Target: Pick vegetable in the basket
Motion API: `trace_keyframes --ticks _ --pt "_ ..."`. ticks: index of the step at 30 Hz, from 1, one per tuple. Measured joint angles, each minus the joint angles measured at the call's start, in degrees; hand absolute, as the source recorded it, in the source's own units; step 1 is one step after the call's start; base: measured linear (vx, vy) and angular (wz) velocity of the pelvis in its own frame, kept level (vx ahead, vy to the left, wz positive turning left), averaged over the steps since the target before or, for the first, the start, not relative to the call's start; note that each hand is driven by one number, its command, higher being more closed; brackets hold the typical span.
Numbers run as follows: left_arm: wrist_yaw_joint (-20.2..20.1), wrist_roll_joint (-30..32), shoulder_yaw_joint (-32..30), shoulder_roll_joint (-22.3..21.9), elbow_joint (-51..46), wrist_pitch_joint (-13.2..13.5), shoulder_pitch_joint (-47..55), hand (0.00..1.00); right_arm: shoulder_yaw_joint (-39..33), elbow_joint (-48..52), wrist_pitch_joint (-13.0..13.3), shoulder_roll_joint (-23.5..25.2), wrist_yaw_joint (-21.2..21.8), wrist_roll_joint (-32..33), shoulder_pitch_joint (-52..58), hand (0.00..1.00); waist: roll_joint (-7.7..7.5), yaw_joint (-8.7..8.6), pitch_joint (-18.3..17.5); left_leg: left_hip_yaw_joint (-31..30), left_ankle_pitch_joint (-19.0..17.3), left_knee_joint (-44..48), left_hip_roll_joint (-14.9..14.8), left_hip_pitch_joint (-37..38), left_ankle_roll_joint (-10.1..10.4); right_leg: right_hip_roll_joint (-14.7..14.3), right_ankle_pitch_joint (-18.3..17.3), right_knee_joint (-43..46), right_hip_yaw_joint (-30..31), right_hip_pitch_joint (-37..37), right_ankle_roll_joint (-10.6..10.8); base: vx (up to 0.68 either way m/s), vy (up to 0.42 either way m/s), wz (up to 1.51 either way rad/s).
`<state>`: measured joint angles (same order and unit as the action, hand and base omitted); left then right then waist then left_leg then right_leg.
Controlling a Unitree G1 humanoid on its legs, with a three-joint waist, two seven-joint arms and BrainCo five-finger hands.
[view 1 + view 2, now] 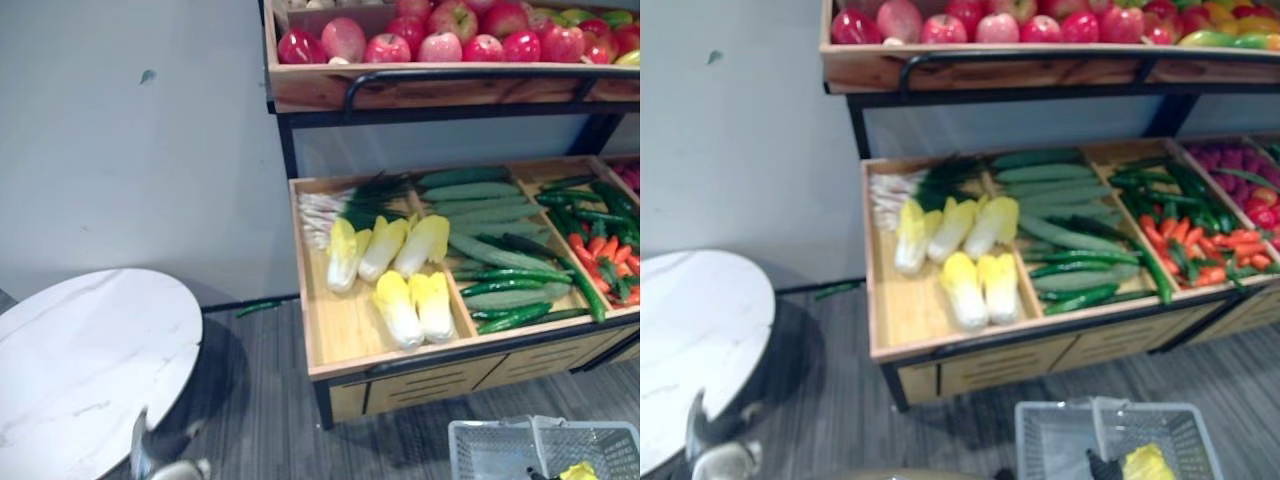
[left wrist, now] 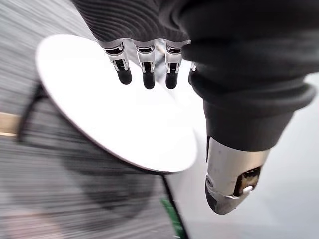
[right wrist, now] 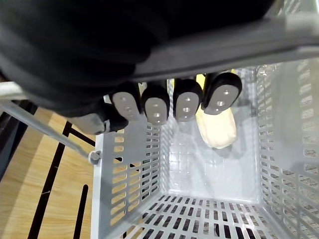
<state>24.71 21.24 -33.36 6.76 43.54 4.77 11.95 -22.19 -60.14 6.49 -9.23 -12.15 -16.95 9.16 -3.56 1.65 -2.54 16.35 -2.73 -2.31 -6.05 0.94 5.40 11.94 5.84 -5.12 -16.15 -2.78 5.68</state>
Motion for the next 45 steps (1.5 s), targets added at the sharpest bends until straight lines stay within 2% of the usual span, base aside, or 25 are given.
trace_keyframes --ticks 3,9,15,19,20,21,23,24,25,26,27,29,30,31,33,34,35,36,37,38,39,41,42,43,45 --pt "-0.23 -2.23 -3.98 -0.22 11.67 -1.85 0.27 0.0 -1.1 -2.43 0.0 0.65 -0.27 1.62 -0.11 1.0 -0.48 -0.17 -0.32 0.04 0.65 -1.84 -0.02 0.27 0.46 -0.52 0.14 -0.9 0.1 -0.23 0.18 -0.01 -0.007 -0.01" --pt "-4.72 -2.49 -4.02 -3.01 20.37 -4.58 1.79 0.0 -2.04 -5.15 0.01 0.51 -0.66 1.94 -1.21 1.0 -0.25 -0.33 -0.87 1.38 1.1 -2.52 -0.03 1.47 1.1 -1.38 0.62 -0.88 2.36 -1.07 0.12 0.06 -0.001 -0.17" --pt "-9.34 -2.8 4.24 -3.37 20.49 -2.39 0.55 0.0 0.4 -5.85 0.03 -0.23 -0.26 1.93 -2.0 1.0 0.73 -1.61 -0.53 4.52 -0.79 -0.88 -0.52 4.38 0.95 -2.27 0.65 -0.64 6.15 -0.09 0.06 0.06 -0.013 -0.34" --pt "-9.75 -2.87 11.19 -3.09 20.88 -2.29 -2.87 0.0 0.86 -5.02 0.25 -1.3 0.13 2.96 -2.08 1.0 1.21 -2.87 1.67 6.39 -6.66 7.91 -1.71 3.47 0.34 -2.12 -0.39 5.73 10.05 -2.29 -1.51 -0.05 0.034 -0.5" --pt "-9.69 -2.48 13.97 -2.19 21.3 -2.21 -4.36 0.0 1.85 -4.63 0.4 -1.09 0.11 3.58 -2.58 1.0 0.5 -3.06 2.2 8.44 -7.3 8.73 -1.23 2.6 -0.07 -1.84 -0.03 7.55 12.26 -5.22 -0.99 -0.15 0.073 -0.75" --pt "-9.61 -2.4 15.15 -1.64 21.48 -2.22 -5.17 0.0 2.45 -4.27 0.39 -0.91 0.13 3.61 -2.85 1.0 0.12 -3.08 2.57 9.84 -7.67 8.94 -1.36 2.27 -0.15 -1.84 0.57 8.15 13.65 -6.59 -0.7 -0.19 0.061 -1.07" --pt "-9.39 -2.23 18.08 -0.32 21.39 -2.13 -6.97 0.0 4.89 -2.17 0.43 -0.27 0.07 3.9 -2.87 1.0 -0.8 -3.23 4.28 14.62 -8.13 9.78 -0.87 2.0 -0.94 -2.8 5.89 7.41 15.87 -9.55 0.95 -0.22 0.069 -1.3" --pt "-9.35 -1.85 19.79 0.21 21.27 -1.93 -6.78 0.0 7.21 -0.02 0.5 0.14 0.06 3.89 -3.44 1.0 0.44 -3.04 4.47 19.73 -7.1 9.26 -1.88 1.42 -3.36 -4.44 14.42 1.64 15.77 -10.96 3.2 -0.27 0.08 -1.69" --pt "-9.36 -1.05 20.74 0.58 20.86 -1.46 -7.75 0.0 8.02 1.22 0.55 0.71 0.06 3.78 -5.28 1.0 -0.19 -3.36 6.55 23.38 -6.74 9.5 -3.1 1.29 -3.76 -4.35 11.14 7.55 7.19 -12.86 -0.04 -0.34 0.076 -1.72" --pt "-9.36 -0.24 21.43 0.65 19.5 -1.21 -8.04 0.0 7.99 1.21 0.54 0.53 0.06 3.59 -5.55 1.0 0.2 -3.38 8.08 25.28 -6.26 9.37 -3.63 1.71 -3.71 -2.61 1.69 20.64 -1.64 -14.91 -8.11 -0.26 0.02 -1.33" --pt "-9.35 0.18 22.37 0.66 18.43 -0.94 -7.6 0.0 8.03 1.14 0.5 0.4 0.06 3.42 -5.49 1.0 -0.15 -3.27 8.52 27.84 -5.74 9.33 -4.2 2.89 -3.74 -0.28 -6.68 32.95 -8.54 -14.3 -9.31 -0.18 0.023 -0.99" --pt "-9.42 0.16 22.92 0.72 18.51 -1.15 -6.6 0.0 8.22 0.7 0.37 0.44 -0.05 3.23 -5.36 1.0 -0.34 -3.24 8.65 32.0 -5.73 10.6 -5.42 4.29 -3.73 2.81 -11.91 41.03 -13.26 -10.96 -8.95 -0.11 -0.032 -1.12" --pt "-9.4 0.14 22.8 1.01 18.59 -1.18 -6.23 0.0 8.64 0.5 0.13 0.46 -0.02 3.23 -5.34 1.0 -1.16 -3.27 8.72 34.13 -5.77 11.58 -5.44 5.11 -3.62 4.63 -12.93 41.91 -13.44 -9.88 -7.53 -0.09 -0.084 -1.13" --pt "-9.43 0.14 22.64 1.4 18.67 -1.21 -6.26 0.0 8.71 0.2 0.1 0.59 0.04 3.24 -5.49 1.0 -1.95 -3.39 9.13 35.18 -5.91 12.39 -5.05 5.59 -3.45 3.96 -12.85 41.28 -13.63 -10.02 -7.56 -0.15 -0.114 -1.22" --pt "-10.08 0.13 22.47 0.91 20.26 -1.26 -6.23 0.0 8.91 -0.56 0.06 0.28 -0.04 3.31 -6.27 1.0 0.14 -2.72 9.22 33.02 -6.2 8.72 -4.99 4.88 -3.32 -2.62 -11.68 29.4 -10.54 -7.38 -7.07 -0.25 -0.116 -1.29" --pt "-10.25 0.14 22.19 -0.35 21.35 -1.03 -5.69 0.0 8.3 -0.89 -0.05 0.12 0.15 3.34 -7.19 1.0 2.01 -2.82 8.51 34.12 -3.5 6.91 -5.85 4.14 -3.73 -3.65 -13.75 29.27 -9.71 -6.23 -7.62 -0.21 -0.122 -1.05" --pt "-10.43 0.21 22.81 0.11 21.53 -1.2 -6.26 0.0 7.68 -1.49 -0.59 -0.03 -0.64 3.46 -7.0 1.0 0.92 -3.93 8.79 35.56 -2.3 6.78 -4.63 3.99 -3.6 1.55 -18.23 36.61 -10.54 -5.29 -5.68 -0.16 -0.136 -0.82" --pt "-10.47 0.21 23.58 0.71 21.43 -1.17 -6.23 0.0 8.09 -1.56 -0.5 -0.39 -0.51 3.27 -6.37 1.0 0.69 -4.14 8.52 36.39 -1.94 6.91 -4.01 3.99 -3.38 3.58 -18.9 34.26 -10.46 -3.27 -3.01 -0.07 -0.182 -0.64" --pt "-10.53 0.22 23.97 1.79 21.48 -1.12 -6.18 0.0 9.1 -1.41 -0.62 -0.32 -0.52 3.31 -6.59 1.0 -0.74 -3.49 8.41 38.37 -1.43 7.78 -4.08 3.01 -2.97 2.13 -20.77 26.09 -9.76 -1.62 -0.44 -0.12 -0.339 -1.0" --pt "-10.83 0.22 24.06 0.93 22.09 -1.18 -6.38 0.0 9.63 -1.19 -0.73 -0.91 -0.66 3.28 -7.11 1.0 1.18 -3.07 8.46 40.23 -0.41 8.77 -6.42 1.89 -2.57 -1.83 -17.32 19.12 -9.1 -0.56 -1.59 -0.1 -0.31 -1.0" --pt "-10.89 0.28 24.05 0.68 22.03 -1.17 -6.16 0.0 9.85 -0.96 -0.72 -0.98 -0.69 3.25 -7.19 1.0 1.91 -3.18 8.13 40.97 0.16 9.31 -7.69 1.6 -2.64 -3.27 -15.66 16.16 -8.63 0.06 -1.88 -0.09 -0.331 -0.89" --pt "-10.9 0.29 23.89 0.73 21.78 -1.14 -6.49 0.0 11.61 -0.98 -0.9 -0.93 -0.67 3.27 -5.96 1.0 2.32 -3.31 8.12 42.69 0.06 16.76 -13.46 0.62 -2.83 -7.33 -12.25 9.54 -7.18 2.51 -3.83 -0.08 -0.241 -0.52" --pt "-10.89 0.29 23.88 0.72 21.78 -1.14 -6.77 0.0 12.13 -0.87 -0.9 -0.89 -0.61 3.26 -5.44 1.0 2.19 -3.35 8.15 42.52 -0.09 20.0 -15.24 -0.03 -2.94 -8.0 -11.9 8.72 -7.0 2.91 -4.29 -0.11 -0.206 -0.38" --pt "-10.62 0.21 23.59 0.84 21.64 -1.16 -7.38 0.0 13.84 -0.81 -0.9 -1.02 -0.51 3.19 -4.49 1.0 2.23 -3.29 8.47 42.06 0.02 27.84 -20.02 -1.21 -2.85 -9.74 -11.27 7.81 -5.75 3.54 -5.29 -0.07 -0.131 -0.38" --pt "-9.82 -0.37 22.26 0.6 21.42 -1.14 -7.13 0.0 15.13 -0.51 -0.75 -1.66 -0.39 1.6 -4.24 1.0 2.96 -3.14 8.85 37.07 0.8 33.14 -22.96 -2.02 -2.54 -11.16 -10.63 6.92 -3.29 4.6 -6.27 -0.07 -0.103 -0.69"
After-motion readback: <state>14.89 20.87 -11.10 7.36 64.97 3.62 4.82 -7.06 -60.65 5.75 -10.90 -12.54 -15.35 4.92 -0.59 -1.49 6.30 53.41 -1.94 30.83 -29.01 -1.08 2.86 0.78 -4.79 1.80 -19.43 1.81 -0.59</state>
